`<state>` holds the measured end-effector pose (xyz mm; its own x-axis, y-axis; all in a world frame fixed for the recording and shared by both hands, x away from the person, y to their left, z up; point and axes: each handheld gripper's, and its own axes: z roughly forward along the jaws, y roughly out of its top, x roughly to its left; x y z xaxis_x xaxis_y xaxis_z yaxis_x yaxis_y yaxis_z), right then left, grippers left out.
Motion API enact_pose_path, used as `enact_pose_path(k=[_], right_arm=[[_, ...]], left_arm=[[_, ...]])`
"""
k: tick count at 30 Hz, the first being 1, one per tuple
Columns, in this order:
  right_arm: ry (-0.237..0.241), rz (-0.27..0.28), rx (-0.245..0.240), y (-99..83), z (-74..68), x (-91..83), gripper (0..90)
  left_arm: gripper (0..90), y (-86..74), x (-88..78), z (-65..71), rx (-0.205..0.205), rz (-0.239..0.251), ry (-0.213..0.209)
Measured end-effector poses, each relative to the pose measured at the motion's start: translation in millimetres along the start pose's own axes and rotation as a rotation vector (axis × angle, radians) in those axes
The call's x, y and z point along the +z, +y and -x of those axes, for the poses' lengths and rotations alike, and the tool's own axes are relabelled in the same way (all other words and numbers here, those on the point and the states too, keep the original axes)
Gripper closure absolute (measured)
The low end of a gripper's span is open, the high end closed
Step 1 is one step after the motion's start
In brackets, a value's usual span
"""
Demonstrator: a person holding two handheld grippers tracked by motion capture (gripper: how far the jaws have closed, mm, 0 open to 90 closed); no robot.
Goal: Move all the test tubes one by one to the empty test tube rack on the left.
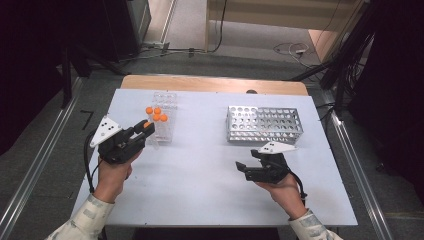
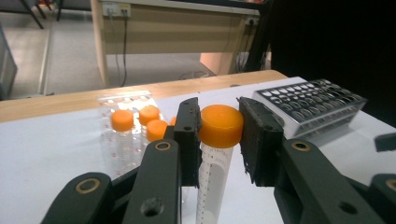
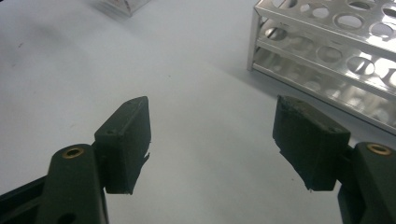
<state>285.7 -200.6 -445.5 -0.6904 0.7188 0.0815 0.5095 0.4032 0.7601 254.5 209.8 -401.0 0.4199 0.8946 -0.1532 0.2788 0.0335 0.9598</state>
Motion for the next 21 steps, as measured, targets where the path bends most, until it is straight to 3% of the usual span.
enact_pose_path(k=[14,21], right_arm=[[-0.016,0.011,0.023,-4.1,6.3,-7.2,26.9],[-0.017,0.016,0.022,-4.3,7.3,-8.2,27.0]], left_arm=[[70.0,21.1,22.5,-20.4,-0.016,0.009,0.111],[69.9,28.1,31.9,-28.5,-0.023,0.019,0.148]])
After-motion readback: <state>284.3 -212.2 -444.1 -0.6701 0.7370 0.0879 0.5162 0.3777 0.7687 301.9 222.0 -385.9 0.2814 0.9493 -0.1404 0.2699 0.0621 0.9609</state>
